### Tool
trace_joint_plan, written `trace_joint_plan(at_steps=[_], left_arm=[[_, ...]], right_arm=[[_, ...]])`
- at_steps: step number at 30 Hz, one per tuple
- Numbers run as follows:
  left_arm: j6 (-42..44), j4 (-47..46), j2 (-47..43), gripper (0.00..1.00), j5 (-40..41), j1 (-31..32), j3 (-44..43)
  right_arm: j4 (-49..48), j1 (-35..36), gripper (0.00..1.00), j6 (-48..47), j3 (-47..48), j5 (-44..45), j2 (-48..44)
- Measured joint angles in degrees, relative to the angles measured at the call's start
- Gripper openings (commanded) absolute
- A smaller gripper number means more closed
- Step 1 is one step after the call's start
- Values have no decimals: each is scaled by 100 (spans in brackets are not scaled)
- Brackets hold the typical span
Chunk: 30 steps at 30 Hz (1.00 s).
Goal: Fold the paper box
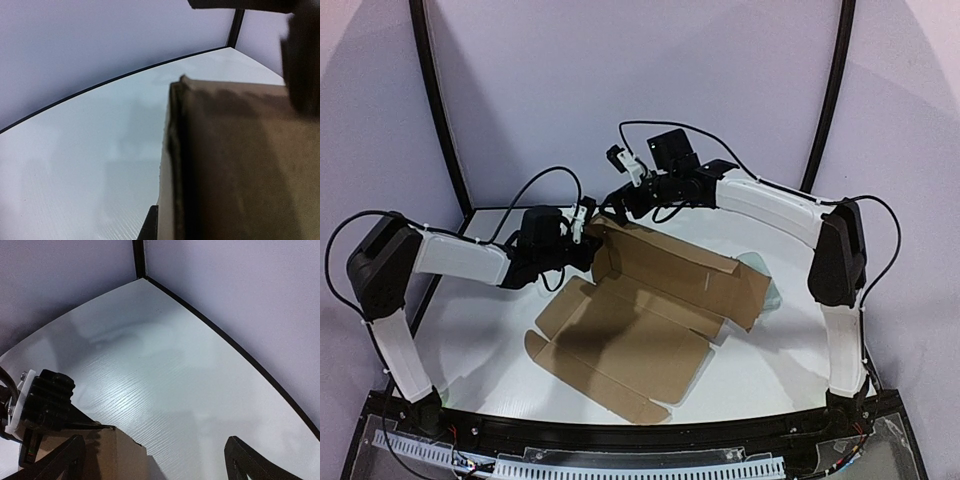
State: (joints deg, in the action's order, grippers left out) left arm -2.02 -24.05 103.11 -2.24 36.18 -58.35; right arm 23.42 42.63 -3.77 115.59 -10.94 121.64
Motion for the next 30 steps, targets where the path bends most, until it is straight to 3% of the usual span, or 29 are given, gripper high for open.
trace_joint_plan(at_steps=[10,20,30], left_arm=[[-160,90,238,1,83,-2,98],[-474,-61,240,1,109,-87,192],[-533,-118,240,3,107,-94,219]], right_arm=[[-601,111,98,-295,-562,188,162],[-1191,247,96,-481,-431,525,501],[-1950,424,94,-649,-1088,999,334]])
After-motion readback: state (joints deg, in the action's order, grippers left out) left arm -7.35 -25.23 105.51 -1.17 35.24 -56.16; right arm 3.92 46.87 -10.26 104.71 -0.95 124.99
